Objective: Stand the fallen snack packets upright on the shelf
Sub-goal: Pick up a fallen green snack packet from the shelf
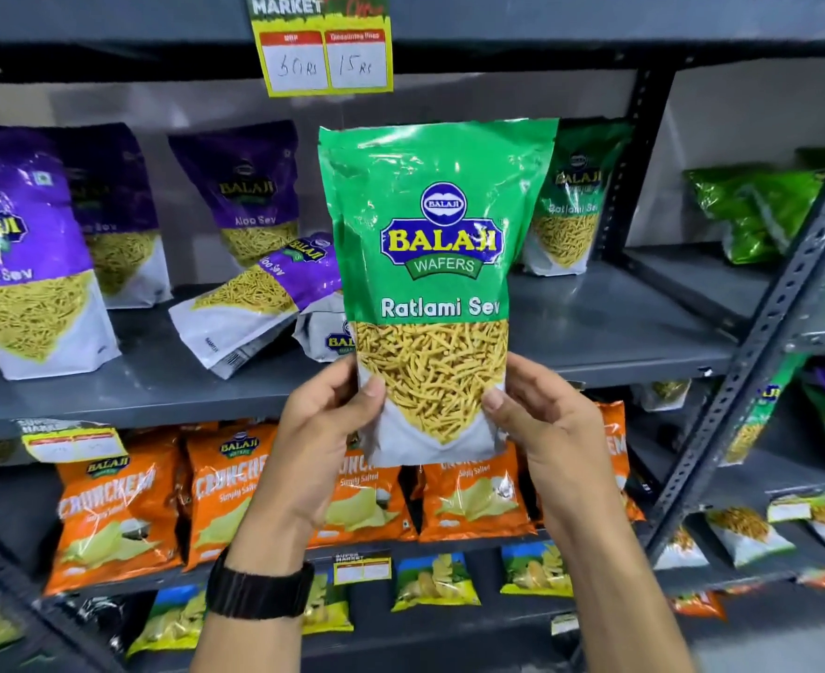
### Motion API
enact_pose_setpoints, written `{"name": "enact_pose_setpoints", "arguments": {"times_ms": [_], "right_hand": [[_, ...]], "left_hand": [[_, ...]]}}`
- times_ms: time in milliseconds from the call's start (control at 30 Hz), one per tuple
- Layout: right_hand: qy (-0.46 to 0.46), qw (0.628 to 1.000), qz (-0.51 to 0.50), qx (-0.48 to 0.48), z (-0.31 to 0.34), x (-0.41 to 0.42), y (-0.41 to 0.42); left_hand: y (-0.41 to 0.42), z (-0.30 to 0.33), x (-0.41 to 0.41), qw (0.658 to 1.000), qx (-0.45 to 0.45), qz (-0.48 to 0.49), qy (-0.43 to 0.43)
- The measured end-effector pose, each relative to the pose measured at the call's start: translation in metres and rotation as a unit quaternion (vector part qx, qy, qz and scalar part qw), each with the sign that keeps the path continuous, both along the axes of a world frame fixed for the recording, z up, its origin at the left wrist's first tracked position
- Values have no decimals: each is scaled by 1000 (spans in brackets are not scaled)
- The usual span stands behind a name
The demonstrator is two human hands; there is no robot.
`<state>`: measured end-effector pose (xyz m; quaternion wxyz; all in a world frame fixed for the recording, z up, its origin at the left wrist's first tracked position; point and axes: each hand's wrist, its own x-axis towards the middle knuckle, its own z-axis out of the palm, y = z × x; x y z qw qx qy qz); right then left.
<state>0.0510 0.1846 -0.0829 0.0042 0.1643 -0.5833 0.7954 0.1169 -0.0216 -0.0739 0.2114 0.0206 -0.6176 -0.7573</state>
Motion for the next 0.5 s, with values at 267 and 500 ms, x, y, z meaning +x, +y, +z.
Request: {"name": "enact_pose_setpoints", "arguments": {"times_ms": [267, 500], "right_hand": [[8, 1000, 1, 8, 0, -26, 10], [26, 999, -39, 17, 8, -81, 42]], "left_hand": [[14, 1, -25, 1000, -17, -17, -9], [52, 13, -85, 997, -57, -54, 15]]}}
